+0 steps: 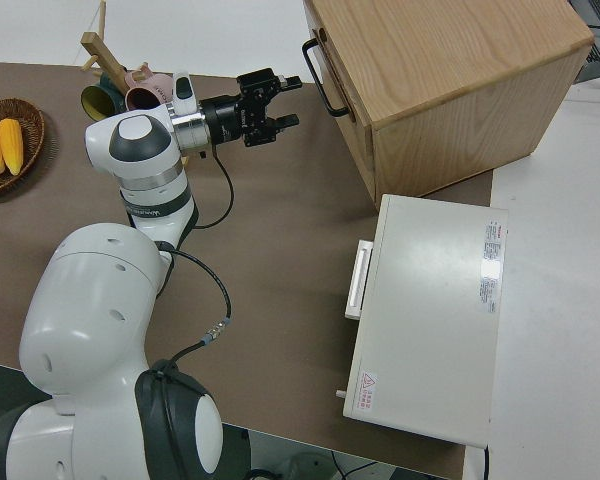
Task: Slide drawer open with right arm
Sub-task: 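Reach the right gripper up to the black drawer handle, then close the right gripper on the black drawer handle, then pull the drawer handle toward the robot with the right gripper, then release the handle and back the right gripper away from the drawer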
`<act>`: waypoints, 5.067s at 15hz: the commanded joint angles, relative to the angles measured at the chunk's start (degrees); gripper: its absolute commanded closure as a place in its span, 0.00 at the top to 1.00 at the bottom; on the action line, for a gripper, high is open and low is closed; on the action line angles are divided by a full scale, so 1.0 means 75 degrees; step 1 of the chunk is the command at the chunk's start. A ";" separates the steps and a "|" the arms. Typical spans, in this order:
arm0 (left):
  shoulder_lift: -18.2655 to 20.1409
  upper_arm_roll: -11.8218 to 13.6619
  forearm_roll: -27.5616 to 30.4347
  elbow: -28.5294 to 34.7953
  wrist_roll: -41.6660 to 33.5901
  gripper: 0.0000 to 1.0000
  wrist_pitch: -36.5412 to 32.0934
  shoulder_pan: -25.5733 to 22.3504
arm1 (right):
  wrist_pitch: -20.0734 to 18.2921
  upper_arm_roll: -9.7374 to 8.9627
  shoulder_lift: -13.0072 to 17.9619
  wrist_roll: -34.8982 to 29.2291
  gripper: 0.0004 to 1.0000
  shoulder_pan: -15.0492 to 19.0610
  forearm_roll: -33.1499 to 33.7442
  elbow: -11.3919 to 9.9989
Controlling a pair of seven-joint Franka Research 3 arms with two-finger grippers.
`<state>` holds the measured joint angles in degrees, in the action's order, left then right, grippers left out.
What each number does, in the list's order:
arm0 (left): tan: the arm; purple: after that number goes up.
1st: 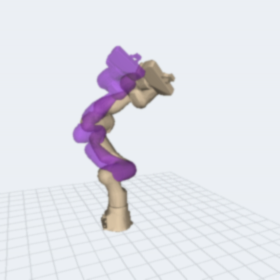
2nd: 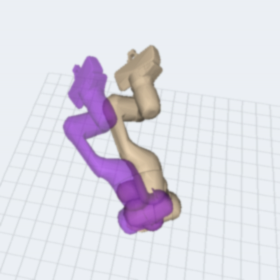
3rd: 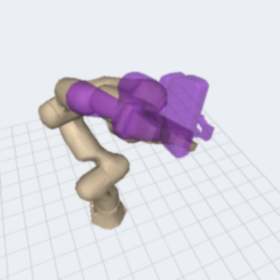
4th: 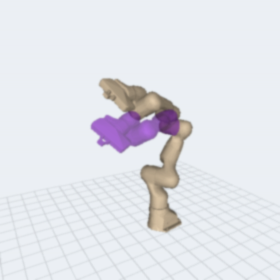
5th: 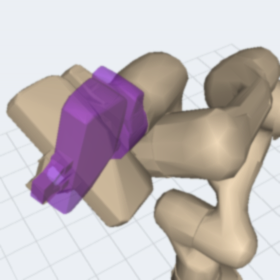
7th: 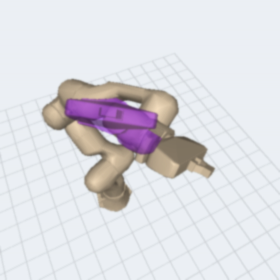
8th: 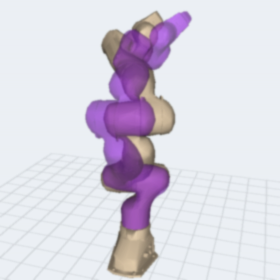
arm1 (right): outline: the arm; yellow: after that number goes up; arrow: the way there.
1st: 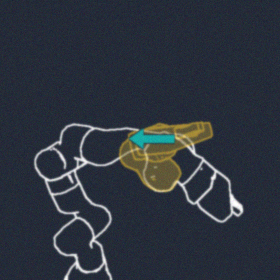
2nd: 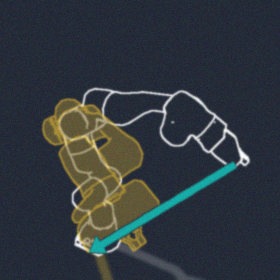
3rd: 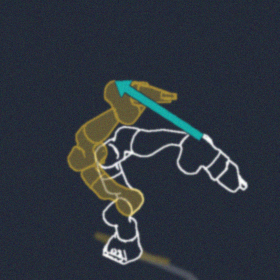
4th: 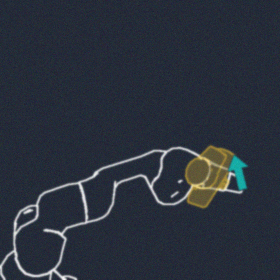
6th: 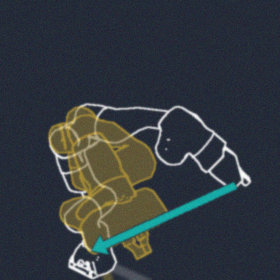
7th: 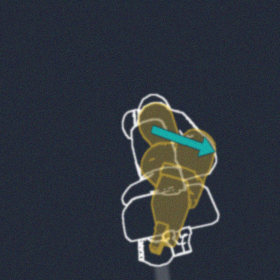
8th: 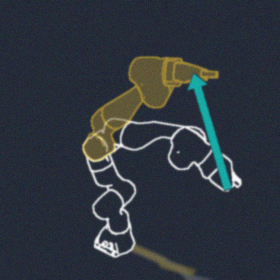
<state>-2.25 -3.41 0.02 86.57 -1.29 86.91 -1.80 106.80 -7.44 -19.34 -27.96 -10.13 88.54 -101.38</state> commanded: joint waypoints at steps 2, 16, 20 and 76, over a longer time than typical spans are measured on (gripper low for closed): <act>-0.0087 -0.0049 -0.0131 -0.0199 -0.0074 0.99 -0.0150 -0.0029 | 0.0221 0.0078 -0.0023 -0.0374 0.96 0.0038 0.0743 -0.0100; -0.0087 -0.0049 -0.0131 -0.0198 -0.0074 0.99 -0.0150 -0.0029 | 0.0631 0.0512 -0.0316 -0.0292 0.41 -0.0032 0.1835 -0.0041; -0.0087 -0.0049 -0.0131 -0.0187 -0.0074 0.99 -0.0150 -0.0029 | 0.0572 0.0512 -0.0351 -0.0292 0.04 -0.0173 0.1812 -0.0041; -0.0087 -0.0049 -0.0131 -0.0199 -0.0074 0.99 -0.0150 -0.0029 | -0.3013 0.0571 -0.0422 -0.1534 0.99 -0.4168 -0.1936 0.0988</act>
<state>-2.25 -3.41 0.02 86.57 -1.29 86.91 -1.80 85.97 -3.66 -22.03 -37.65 -39.17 79.58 -98.78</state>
